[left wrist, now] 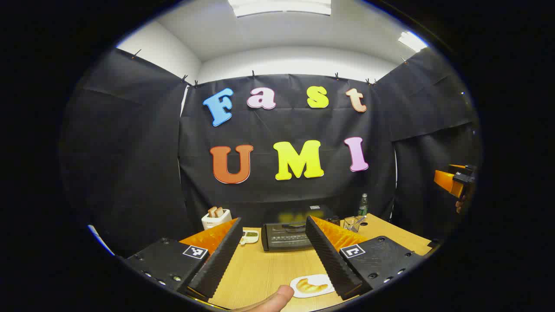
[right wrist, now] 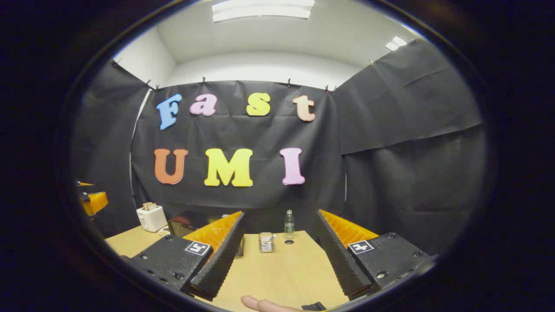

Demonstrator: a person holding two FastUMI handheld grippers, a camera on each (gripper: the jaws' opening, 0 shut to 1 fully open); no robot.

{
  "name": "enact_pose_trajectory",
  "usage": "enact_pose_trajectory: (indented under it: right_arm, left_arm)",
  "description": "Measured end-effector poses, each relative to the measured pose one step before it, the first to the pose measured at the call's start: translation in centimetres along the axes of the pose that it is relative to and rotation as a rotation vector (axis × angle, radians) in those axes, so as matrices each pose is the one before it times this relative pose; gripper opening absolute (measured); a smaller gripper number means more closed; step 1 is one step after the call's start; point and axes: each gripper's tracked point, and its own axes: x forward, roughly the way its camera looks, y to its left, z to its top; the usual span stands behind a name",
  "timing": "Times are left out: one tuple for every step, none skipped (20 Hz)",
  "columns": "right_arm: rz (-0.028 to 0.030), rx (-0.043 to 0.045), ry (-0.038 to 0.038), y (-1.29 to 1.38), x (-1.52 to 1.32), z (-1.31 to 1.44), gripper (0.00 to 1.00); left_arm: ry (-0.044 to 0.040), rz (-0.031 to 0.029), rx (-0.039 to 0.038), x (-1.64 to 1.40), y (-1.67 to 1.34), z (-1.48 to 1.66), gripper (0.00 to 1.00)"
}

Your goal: Open the electric oven with the left hand, put the food in, and close the electric oven.

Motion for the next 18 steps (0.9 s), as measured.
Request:
enact_pose_trajectory:
  right_arm:
    - [-0.01635,-0.00063,-0.01879,-0.566,0.051,0.293,1.00]
    - [-0.01485,-0.01091,-0.01443,-0.518,0.128,0.204,1.00]
    - [-0.00720,-0.00951,-0.00764,-0.160,-0.065,-0.324,1.00]
    - [0.00552,0.00034,0.00242,0.081,-0.087,-0.264,1.00]
    - [0.00830,0.00241,-0.00058,0.069,0.054,-0.101,1.00]
    - [0.00512,-0.00116,0.00145,-0.035,0.100,-0.083,1.00]
    - [-0.00014,-0.00473,0.00105,-0.315,0.200,-0.212,1.00]
    - [-0.00311,-0.00254,0.00036,-0.280,0.259,-0.077,0.99]
    - [-0.00594,-0.00046,0.00432,-0.201,0.253,-0.062,0.98]
    - [-0.00281,-0.00020,0.00323,-0.109,0.247,-0.147,0.99]
    - [0.00038,0.00063,-0.00197,0.023,0.180,0.095,1.00]
    - [0.00123,-0.00287,-0.00518,0.052,0.200,0.128,1.00]
    - [0.00159,-0.00340,-0.00260,-0.007,0.220,-0.055,1.00]
    - [0.00781,0.00082,-0.00067,0.113,0.208,0.003,1.00]
    - [0.01321,0.00308,0.00312,0.346,0.292,-0.094,1.00]
    - [0.01035,0.00316,0.00330,0.283,0.272,-0.168,1.00]
    - [0.00955,0.00222,-0.00177,0.061,0.404,-0.118,1.00]
    - [0.00784,0.00018,-0.00597,0.042,0.239,0.011,1.00]
  left_arm:
    - [0.00745,-0.00328,-0.00159,0.087,-0.294,-0.217,0.95]
    - [0.00810,-0.00072,-0.00263,0.173,-0.319,-0.332,0.95]
    - [0.00886,-0.00398,0.00126,0.223,-0.072,-0.243,0.95]
    - [0.00777,-0.00054,0.00382,0.179,-0.139,-0.222,0.95]
    - [-0.00110,0.00902,0.00379,0.218,0.140,0.092,0.95]
    - [-0.00047,0.01382,0.00563,0.222,0.266,0.026,0.95]
    - [-0.00012,0.01104,-0.00051,0.128,0.208,-0.070,0.95]
    - [0.00229,-0.00170,-0.00424,0.235,-0.152,0.034,0.95]
    - [-0.00262,-0.00376,-0.00800,0.217,-0.217,0.132,0.95]
    - [-0.00705,0.00033,-0.00739,0.283,-0.065,0.265,0.95]
    - [-0.00638,-0.00074,-0.00352,0.358,0.041,0.296,0.95]
    - [-0.00359,-0.00459,-0.00195,0.398,-0.246,0.170,0.95]
    - [0.00413,-0.00663,0.00009,0.399,-0.315,-0.166,0.95]
    - [0.00622,-0.00597,0.00055,0.627,-0.297,-0.195,0.95]
    - [0.00390,-0.00053,-0.00128,0.443,0.046,0.065,0.95]
    - [0.00376,-0.00031,0.00218,0.844,-0.253,0.090,0.95]
    - [0.00385,-0.00823,0.00293,1.304,-0.412,-0.013,0.95]
    - [0.00642,-0.01330,-0.00274,1.176,-0.555,-0.178,0.95]
